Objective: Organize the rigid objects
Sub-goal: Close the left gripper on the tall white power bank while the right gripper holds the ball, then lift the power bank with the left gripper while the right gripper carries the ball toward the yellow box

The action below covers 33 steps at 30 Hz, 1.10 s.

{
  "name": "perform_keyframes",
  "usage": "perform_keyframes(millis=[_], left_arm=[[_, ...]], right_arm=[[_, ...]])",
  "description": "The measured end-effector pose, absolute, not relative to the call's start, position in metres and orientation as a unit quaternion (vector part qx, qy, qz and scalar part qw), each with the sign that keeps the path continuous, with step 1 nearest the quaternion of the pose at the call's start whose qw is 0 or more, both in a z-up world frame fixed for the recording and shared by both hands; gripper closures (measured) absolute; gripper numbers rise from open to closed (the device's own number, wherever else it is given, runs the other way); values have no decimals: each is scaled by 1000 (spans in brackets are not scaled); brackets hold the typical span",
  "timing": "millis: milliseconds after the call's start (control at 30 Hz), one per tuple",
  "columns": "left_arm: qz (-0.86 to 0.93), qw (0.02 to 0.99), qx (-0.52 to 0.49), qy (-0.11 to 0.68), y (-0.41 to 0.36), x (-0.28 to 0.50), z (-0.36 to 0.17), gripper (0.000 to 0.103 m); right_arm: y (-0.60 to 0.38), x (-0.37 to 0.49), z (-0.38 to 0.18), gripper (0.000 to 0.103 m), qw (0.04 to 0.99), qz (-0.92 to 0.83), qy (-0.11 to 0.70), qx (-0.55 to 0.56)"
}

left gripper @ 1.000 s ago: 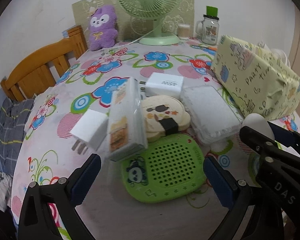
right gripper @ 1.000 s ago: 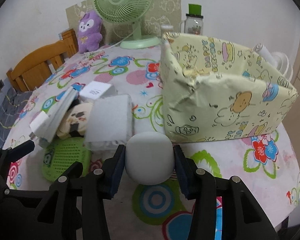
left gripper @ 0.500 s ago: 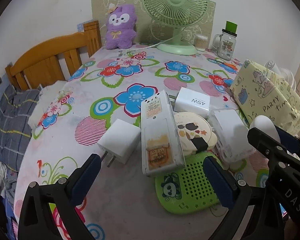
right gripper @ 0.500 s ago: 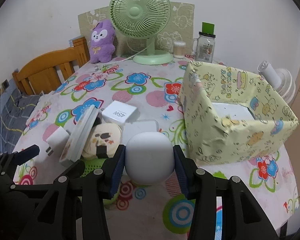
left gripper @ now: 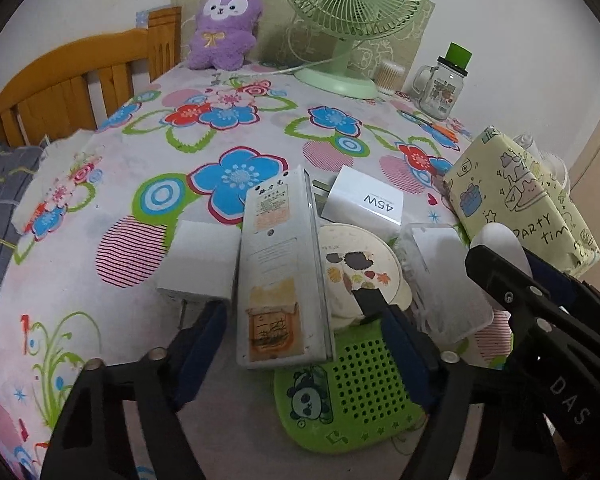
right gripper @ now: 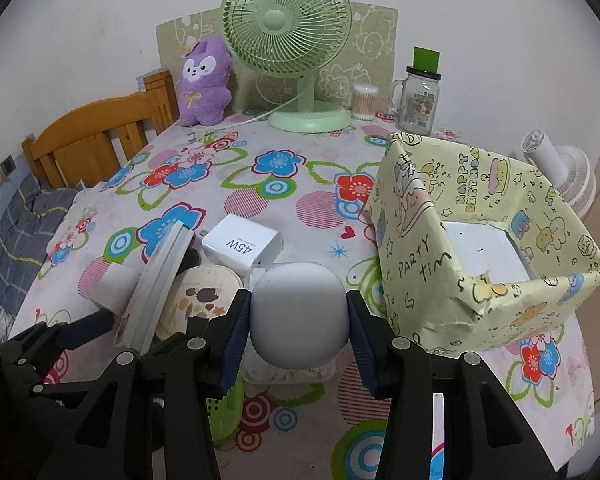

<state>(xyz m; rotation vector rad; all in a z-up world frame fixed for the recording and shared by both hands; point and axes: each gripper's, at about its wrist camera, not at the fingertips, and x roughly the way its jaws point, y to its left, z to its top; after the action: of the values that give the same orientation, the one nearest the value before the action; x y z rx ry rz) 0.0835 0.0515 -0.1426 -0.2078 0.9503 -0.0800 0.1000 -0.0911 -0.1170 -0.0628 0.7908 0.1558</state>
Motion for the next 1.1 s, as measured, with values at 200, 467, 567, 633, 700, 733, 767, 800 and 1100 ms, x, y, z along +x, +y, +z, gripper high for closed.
perform_keyframes(millis=[200,467,567,633,700,733,767,800,1100], left_arm=[[-43,877,-119,464,55,93,-147,31],[-37,874,-137,464,63,106,-146,32],[-36,872,-153,464,67,113,-145,34],[-36,872,-151,464,66,116,-145,34],[-37,873,-143,464,63,117,-146,39],[-28,876,-131,463,61,117,-147,43],[-24,880,-121,459,60,117,-147,44],[-23,882,-119,456,60,117,-147,46],[-20,890,-95,445,55,107,-142,55]], right_arm=[[-91,106,-117,53,920,74,384,-29],[-91,113,-118,53,920,70,385,-35],[-91,115,-120,53,917,73,390,-32],[-91,115,-119,53,918,72,388,-34],[-92,116,-119,53,919,72,387,-33],[-92,117,-120,53,918,71,388,-33],[-92,117,-120,53,918,71,388,-32],[-92,118,-121,53,918,71,389,-32],[-90,119,-123,53,917,70,392,-31]])
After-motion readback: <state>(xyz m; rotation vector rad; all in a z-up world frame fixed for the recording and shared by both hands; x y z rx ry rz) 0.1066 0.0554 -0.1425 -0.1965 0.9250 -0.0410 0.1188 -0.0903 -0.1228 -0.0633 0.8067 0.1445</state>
